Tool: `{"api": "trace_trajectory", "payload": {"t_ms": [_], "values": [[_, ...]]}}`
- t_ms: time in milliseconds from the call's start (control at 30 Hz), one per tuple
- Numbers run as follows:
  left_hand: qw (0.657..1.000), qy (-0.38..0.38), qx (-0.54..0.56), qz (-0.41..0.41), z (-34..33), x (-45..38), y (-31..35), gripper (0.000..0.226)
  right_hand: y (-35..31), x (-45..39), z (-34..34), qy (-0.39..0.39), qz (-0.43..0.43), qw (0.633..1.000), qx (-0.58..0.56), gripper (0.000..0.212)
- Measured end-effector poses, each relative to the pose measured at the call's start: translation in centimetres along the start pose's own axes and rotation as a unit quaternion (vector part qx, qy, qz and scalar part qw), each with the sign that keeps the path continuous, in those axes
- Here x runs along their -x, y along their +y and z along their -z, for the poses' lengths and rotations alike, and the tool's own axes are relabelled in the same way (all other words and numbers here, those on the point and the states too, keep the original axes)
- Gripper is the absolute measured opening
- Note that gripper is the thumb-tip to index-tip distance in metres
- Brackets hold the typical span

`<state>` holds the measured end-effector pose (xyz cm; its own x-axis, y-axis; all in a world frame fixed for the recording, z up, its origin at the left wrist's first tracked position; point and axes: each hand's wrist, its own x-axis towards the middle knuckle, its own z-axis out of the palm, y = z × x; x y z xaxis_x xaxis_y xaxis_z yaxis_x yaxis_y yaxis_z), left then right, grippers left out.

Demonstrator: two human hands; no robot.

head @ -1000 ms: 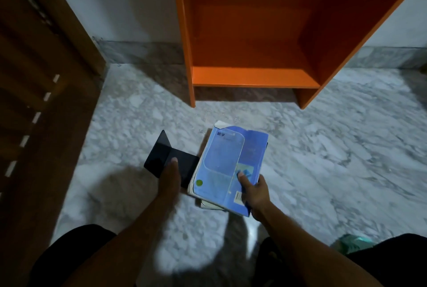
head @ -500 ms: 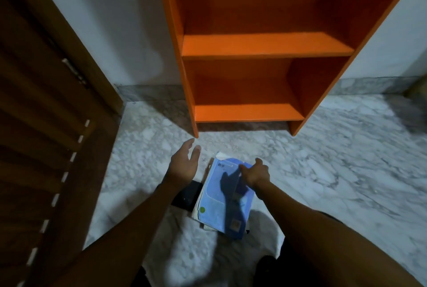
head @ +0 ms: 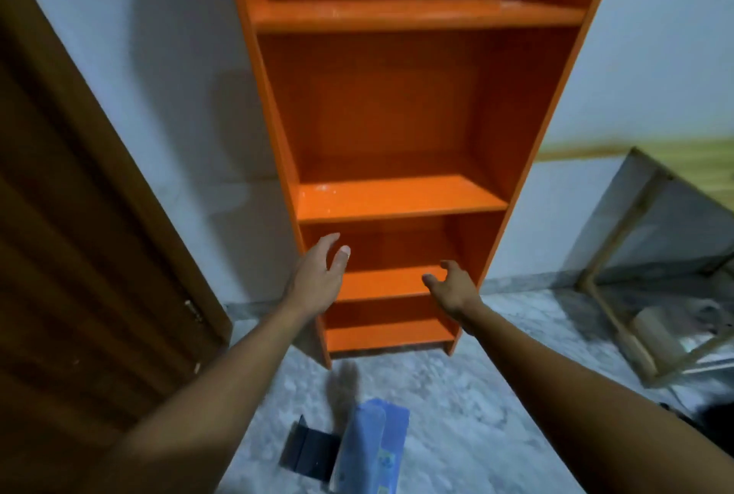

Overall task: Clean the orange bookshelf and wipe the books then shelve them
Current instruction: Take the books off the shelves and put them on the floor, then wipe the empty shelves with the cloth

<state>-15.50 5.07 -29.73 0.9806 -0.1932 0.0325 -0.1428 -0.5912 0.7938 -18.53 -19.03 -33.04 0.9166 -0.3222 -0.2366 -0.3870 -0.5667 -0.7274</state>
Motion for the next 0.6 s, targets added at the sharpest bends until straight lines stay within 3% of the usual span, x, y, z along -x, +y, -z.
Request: {"api": "trace_trajectory", "payload": {"t_ms": [133,300,600], "values": [[0.997,0.044,-0.022,-0.064,5.5,0.0,8.9,0.047,-7.6,4.2,8.3,0.041,0.039,0.998,-0.015,0.059],[0.987,0.047,-0.03,-0.154,11.1,0.8,17.7,0.047,-14.6,10.1,16.2,0.1,0.096,0.99,-0.015,0.058],[0.961,0.057,0.003,-0.269,13.3,2.0,29.2,0.043,-18.5,16.2,26.2,0.218,0.159,0.962,-0.045,0.053]]}}
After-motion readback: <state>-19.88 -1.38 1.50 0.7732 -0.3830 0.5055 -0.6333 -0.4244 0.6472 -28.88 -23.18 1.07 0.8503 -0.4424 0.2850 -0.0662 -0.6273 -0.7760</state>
